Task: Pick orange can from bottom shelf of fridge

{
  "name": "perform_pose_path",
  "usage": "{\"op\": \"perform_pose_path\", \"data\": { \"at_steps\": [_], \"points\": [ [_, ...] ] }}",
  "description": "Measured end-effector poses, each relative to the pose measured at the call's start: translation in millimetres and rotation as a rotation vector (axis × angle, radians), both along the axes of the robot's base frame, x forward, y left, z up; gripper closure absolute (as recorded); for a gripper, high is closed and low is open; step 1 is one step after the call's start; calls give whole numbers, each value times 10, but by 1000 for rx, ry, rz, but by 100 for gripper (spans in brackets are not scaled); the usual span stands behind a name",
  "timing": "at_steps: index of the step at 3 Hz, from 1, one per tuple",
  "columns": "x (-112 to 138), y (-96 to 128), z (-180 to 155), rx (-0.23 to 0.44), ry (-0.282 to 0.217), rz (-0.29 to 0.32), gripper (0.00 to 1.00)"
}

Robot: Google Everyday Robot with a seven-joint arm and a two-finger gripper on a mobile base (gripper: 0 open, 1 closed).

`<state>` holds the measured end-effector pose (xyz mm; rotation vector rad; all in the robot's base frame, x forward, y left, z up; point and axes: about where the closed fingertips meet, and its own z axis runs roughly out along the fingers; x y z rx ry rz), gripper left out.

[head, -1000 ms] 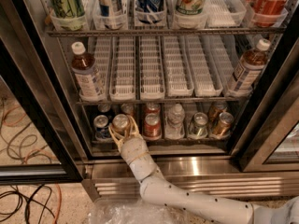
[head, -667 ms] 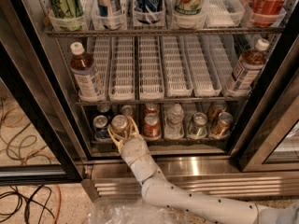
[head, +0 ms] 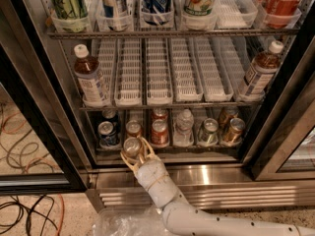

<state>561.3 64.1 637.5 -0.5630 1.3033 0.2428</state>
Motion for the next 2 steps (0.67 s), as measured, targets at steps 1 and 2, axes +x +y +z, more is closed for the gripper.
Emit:
{"op": "perform_pose_path", "data": {
  "at_steps": [1, 2],
  "points": [
    [-298, -254, -266, -44, 57, -22, 100],
    [-297, -254, -266, -44, 57, -22, 100]
  ]
}}
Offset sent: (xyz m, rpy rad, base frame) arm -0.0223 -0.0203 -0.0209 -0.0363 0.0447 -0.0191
